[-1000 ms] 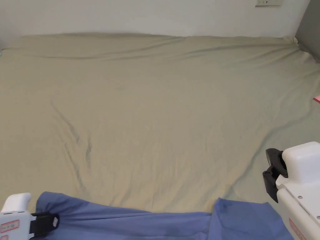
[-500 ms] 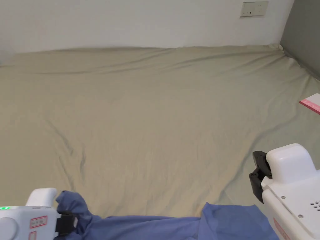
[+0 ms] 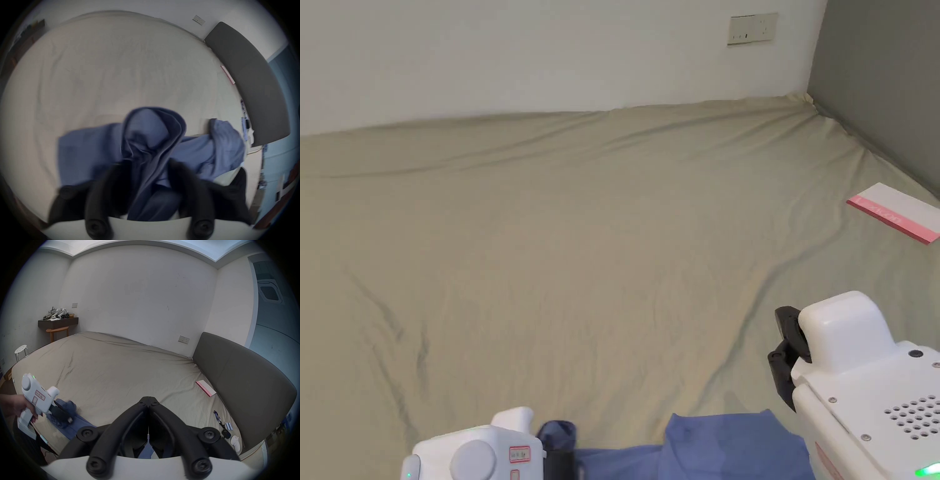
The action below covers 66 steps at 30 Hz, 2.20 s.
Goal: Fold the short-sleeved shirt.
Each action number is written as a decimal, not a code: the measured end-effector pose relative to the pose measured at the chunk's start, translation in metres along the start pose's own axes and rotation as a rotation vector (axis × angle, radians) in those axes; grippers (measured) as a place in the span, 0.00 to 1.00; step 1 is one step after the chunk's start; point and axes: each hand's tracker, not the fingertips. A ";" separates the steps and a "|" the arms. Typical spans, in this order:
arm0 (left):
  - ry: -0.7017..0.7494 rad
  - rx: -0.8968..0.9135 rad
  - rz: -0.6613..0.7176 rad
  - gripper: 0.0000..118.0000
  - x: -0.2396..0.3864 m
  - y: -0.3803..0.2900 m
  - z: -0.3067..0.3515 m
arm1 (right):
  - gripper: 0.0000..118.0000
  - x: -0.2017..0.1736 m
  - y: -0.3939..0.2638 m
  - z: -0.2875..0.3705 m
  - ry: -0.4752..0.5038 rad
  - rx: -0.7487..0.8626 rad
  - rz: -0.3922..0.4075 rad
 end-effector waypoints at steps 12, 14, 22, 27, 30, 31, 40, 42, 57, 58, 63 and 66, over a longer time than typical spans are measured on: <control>-0.084 0.290 -0.027 0.22 -0.022 -0.008 0.075 | 0.02 0.007 -0.002 -0.002 -0.017 -0.010 -0.014; 0.060 0.336 -0.128 0.00 -0.027 -0.015 0.075 | 0.02 0.005 -0.002 -0.002 -0.013 -0.011 -0.013; 0.121 0.383 -0.168 0.00 -0.035 -0.034 0.053 | 0.02 -0.002 -0.003 0.001 -0.005 -0.014 -0.004; 0.083 0.304 -0.262 0.00 0.005 -0.045 0.001 | 0.02 -0.007 -0.004 0.004 0.005 -0.022 -0.002; 0.123 0.248 -0.341 0.00 0.029 -0.056 -0.032 | 0.02 -0.007 -0.005 0.005 0.005 -0.027 0.000; 0.123 0.250 -0.341 0.00 0.035 -0.063 -0.037 | 0.02 -0.006 -0.005 0.005 0.003 -0.027 0.001; -0.154 0.270 -0.395 0.00 0.062 -0.079 -0.020 | 0.02 -0.002 -0.007 0.002 -0.005 -0.039 0.001; -0.281 0.281 -0.324 0.00 0.059 -0.073 -0.002 | 0.02 -0.004 -0.007 0.002 -0.001 -0.042 0.001; -0.401 0.247 0.263 1.00 -0.171 -0.037 0.060 | 0.02 -0.008 -0.006 -0.003 0.018 -0.048 0.016; -0.401 0.234 0.296 1.00 -0.182 -0.039 0.056 | 0.02 -0.010 -0.007 -0.004 0.022 -0.054 0.018; -0.577 0.250 0.345 1.00 -0.203 -0.045 0.036 | 0.02 -0.010 -0.009 -0.007 0.062 -0.079 -0.015; -0.803 0.116 0.545 1.00 -0.189 -0.044 0.006 | 0.02 -0.013 -0.010 -0.010 0.058 -0.086 -0.006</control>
